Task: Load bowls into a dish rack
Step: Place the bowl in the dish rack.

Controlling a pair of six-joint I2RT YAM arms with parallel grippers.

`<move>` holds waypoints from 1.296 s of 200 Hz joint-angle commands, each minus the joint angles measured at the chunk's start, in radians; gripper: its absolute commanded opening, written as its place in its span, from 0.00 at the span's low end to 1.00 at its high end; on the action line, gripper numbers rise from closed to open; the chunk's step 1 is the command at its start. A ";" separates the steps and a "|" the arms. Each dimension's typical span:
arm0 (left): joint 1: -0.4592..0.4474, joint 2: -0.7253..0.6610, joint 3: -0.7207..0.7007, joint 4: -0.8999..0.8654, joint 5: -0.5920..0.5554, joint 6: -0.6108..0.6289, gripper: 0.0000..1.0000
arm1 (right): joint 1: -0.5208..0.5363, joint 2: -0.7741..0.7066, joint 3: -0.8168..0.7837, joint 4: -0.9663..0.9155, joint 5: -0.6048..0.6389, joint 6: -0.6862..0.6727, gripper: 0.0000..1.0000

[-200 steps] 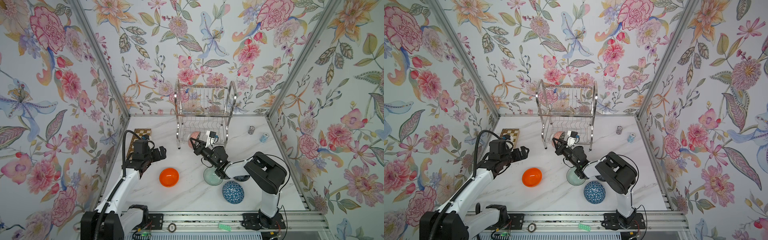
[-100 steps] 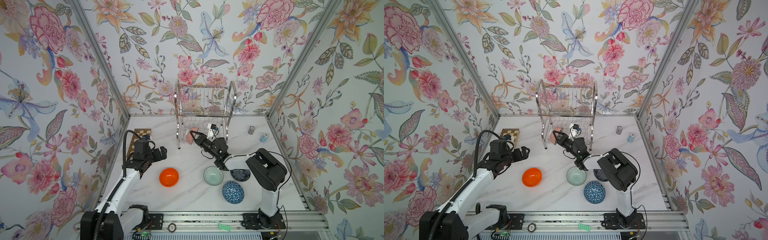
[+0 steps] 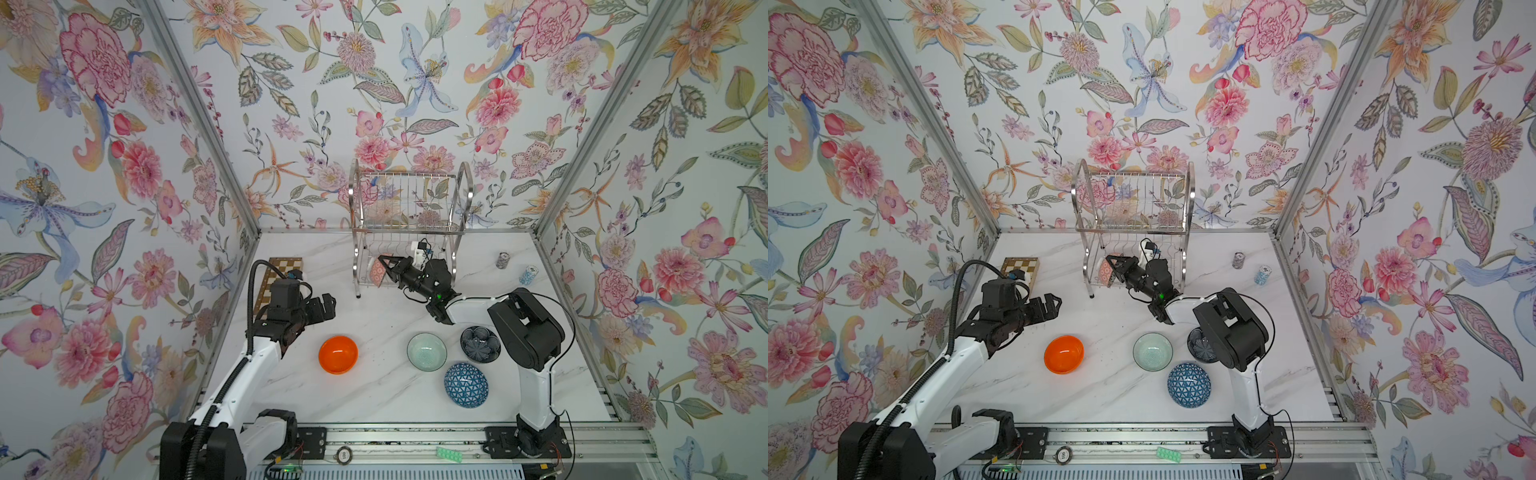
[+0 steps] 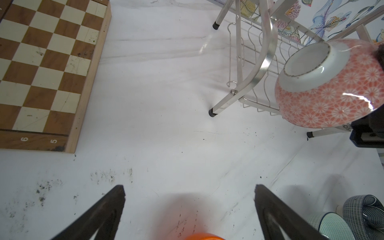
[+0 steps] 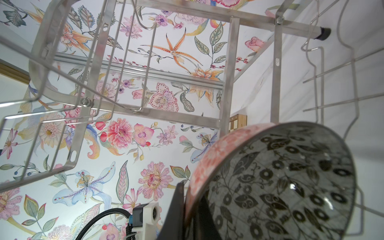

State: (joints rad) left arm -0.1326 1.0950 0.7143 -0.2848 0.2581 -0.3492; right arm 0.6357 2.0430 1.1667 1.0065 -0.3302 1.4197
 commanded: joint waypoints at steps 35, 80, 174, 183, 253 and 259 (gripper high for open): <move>-0.013 -0.015 0.022 -0.002 0.004 -0.004 0.99 | -0.041 0.074 0.152 -0.080 -0.128 0.013 0.00; -0.015 -0.013 0.020 -0.002 0.003 -0.004 0.99 | -0.071 0.145 0.258 -0.100 -0.179 0.014 0.00; -0.020 -0.004 0.020 -0.003 0.006 -0.003 0.99 | -0.112 0.260 0.390 -0.028 -0.184 0.039 0.00; -0.022 -0.005 0.019 -0.003 0.004 -0.003 0.99 | -0.117 0.271 0.399 -0.018 -0.179 0.041 0.00; -0.034 -0.007 0.020 -0.007 -0.007 0.004 0.99 | -0.133 0.377 0.546 0.050 -0.200 0.062 0.00; -0.035 -0.007 0.020 -0.007 -0.008 0.005 0.99 | -0.133 0.387 0.561 0.043 -0.202 0.061 0.00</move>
State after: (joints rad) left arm -0.1551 1.0950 0.7143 -0.2848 0.2577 -0.3489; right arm 0.5014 2.4134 1.6497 0.9665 -0.5102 1.4738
